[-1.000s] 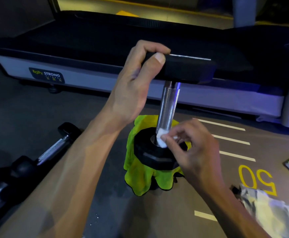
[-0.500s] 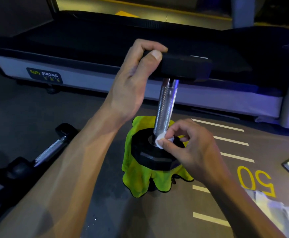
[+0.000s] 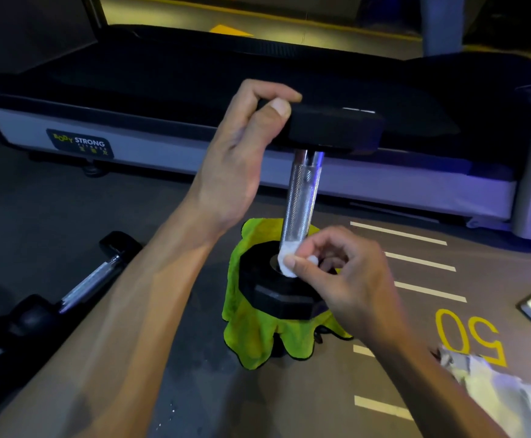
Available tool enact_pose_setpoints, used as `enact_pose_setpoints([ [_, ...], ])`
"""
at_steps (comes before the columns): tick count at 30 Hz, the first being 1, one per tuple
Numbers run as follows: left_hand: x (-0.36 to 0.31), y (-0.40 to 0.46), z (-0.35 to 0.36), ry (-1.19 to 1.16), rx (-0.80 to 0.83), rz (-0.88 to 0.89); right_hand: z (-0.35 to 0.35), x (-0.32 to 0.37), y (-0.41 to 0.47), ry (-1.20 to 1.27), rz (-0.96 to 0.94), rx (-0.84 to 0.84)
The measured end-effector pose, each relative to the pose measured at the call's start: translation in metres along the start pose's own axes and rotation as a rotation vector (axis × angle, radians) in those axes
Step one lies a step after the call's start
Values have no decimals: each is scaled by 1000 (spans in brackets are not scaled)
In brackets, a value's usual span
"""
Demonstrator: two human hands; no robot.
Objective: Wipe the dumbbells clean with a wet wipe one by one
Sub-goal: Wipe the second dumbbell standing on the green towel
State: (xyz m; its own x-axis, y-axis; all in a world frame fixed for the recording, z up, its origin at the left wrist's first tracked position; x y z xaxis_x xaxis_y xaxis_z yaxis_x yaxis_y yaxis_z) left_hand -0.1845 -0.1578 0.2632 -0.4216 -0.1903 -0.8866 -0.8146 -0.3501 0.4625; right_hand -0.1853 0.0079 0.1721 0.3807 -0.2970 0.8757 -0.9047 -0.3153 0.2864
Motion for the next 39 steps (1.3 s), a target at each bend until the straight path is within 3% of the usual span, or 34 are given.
enact_pose_setpoints([
  [2, 0, 0, -1, 8, -12, -3, -3, 4, 6, -38, -15, -5],
  [8, 1, 5, -1, 25, -30, -11, -12, 17, 22, 178, -42, -311],
  [13, 3, 4, -2, -6, -48, -20, -8, 6, 8, 55, -23, -225],
  [19, 1, 3, 3, -2, -26, -11, -15, 22, 29, 337, -18, -389],
  [27, 3, 4, -1, -15, -59, -10, -17, 31, 27, 167, -234, -425],
  [36, 6, 5, -1, -21, -65, -1, -20, 32, 33, 345, -124, -517],
  [39, 6, 6, 0, -30, -72, -6, -14, 44, 28, 182, -226, -519],
])
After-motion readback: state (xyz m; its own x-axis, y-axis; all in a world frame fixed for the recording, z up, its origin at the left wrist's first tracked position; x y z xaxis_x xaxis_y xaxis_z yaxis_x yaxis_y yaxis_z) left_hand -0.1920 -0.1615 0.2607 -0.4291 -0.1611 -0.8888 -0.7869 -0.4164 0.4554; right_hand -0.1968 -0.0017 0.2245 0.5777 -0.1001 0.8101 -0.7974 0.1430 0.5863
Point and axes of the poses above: each hand's wrist, its own y-axis towards the middle knuckle, its own z-axis out of the palm, x = y × z, the point moved 7 cm from there along y, towards the middle knuckle, and after that the axes turned 8 degrees about -x, right-handed, at the moved point
